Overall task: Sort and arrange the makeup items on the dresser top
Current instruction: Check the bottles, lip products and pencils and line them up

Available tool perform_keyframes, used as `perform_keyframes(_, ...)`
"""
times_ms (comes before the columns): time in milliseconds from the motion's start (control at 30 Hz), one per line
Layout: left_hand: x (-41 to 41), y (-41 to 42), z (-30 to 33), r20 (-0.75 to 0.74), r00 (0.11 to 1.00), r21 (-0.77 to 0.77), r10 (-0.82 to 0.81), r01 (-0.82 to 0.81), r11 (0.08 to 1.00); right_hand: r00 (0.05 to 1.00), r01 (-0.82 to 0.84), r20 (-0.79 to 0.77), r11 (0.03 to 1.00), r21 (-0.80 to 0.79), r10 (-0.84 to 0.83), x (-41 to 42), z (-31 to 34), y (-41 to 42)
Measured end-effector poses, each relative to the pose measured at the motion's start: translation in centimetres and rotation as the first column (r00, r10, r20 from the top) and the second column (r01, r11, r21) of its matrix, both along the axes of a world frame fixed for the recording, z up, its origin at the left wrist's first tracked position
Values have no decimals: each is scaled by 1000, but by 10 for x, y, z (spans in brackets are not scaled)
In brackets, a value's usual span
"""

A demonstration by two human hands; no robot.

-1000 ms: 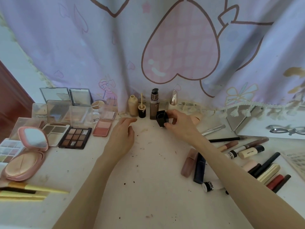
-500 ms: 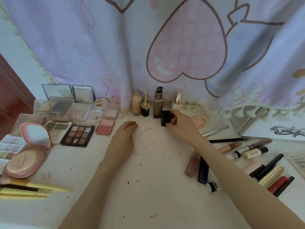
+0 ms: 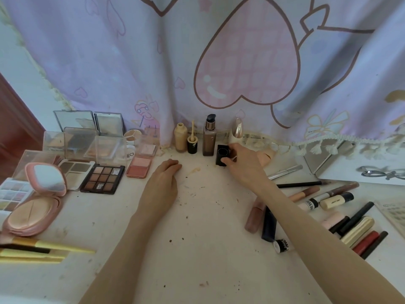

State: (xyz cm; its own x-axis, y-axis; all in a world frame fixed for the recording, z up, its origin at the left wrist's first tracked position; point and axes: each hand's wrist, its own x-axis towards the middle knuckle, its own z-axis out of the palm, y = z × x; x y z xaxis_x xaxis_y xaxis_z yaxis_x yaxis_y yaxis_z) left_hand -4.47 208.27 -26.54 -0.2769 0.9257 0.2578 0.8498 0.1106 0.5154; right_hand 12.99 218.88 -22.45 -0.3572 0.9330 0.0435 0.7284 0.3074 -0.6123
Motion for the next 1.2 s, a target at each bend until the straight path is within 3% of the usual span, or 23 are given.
perform_keyframes(267,0,-2,-1,-128,991,-9,-31,30,1000,997,39,67,993,111,-47,-5,-1,1)
perform_keyframes(767,0,0,-3,-184,982,-9,-34,33,999,994,96,39,990,102,-101,-17,-5,10)
perform_keyframes(1067,-2,1,-6,-191,981,-8,-33,32,999,972,228,-92,957,177,-215,11,3,8)
perform_keyframes(1200,-1,0,-6,-181,983,4,-27,28,1000,952,289,-150,947,138,-269,15,3,20)
